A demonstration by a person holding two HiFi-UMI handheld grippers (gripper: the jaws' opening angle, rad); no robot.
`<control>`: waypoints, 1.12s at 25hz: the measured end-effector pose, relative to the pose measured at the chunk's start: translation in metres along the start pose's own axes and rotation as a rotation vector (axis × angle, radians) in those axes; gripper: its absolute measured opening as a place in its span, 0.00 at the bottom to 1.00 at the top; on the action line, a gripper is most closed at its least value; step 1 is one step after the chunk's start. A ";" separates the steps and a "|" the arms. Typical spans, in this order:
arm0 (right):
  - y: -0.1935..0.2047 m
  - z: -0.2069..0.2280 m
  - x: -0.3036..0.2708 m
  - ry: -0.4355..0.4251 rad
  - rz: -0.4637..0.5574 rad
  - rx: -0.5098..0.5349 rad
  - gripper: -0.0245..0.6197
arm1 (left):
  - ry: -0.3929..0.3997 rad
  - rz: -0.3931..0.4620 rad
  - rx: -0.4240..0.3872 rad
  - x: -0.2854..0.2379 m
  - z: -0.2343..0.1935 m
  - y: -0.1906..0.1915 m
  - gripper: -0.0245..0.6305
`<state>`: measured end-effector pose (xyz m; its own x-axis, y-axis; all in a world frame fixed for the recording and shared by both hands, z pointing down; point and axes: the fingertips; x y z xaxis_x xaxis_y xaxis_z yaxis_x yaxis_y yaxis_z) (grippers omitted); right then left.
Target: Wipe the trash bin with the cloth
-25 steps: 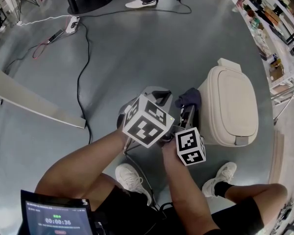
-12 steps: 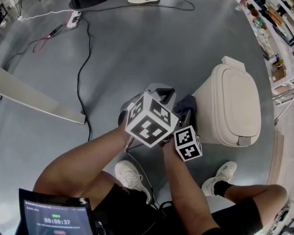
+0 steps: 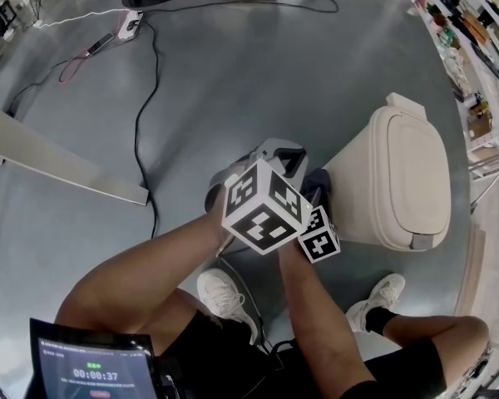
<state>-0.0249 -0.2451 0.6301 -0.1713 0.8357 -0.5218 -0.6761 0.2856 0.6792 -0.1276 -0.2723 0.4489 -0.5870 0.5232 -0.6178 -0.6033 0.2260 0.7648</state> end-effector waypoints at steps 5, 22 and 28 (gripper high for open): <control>0.018 0.014 -0.012 0.037 -0.052 0.039 0.14 | 0.004 -0.016 0.011 -0.001 0.001 0.007 0.04; -0.009 -0.105 0.048 -0.432 -0.040 0.534 0.14 | -0.045 0.064 0.133 0.011 -0.025 -0.020 0.04; -0.053 -0.159 0.123 -0.613 -0.020 0.587 0.14 | -0.144 0.108 0.231 0.043 -0.057 -0.034 0.04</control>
<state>-0.1241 -0.2321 0.4480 0.3699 0.8860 -0.2796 -0.1647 0.3588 0.9188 -0.1634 -0.3040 0.3861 -0.5485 0.6623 -0.5104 -0.3931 0.3346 0.8565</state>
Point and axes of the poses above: the fingertips, and each gripper's own axes: x backward along the fingers, z to its right, y out of its underside, and after that the axes turned 6 degrees about -z, right-handed
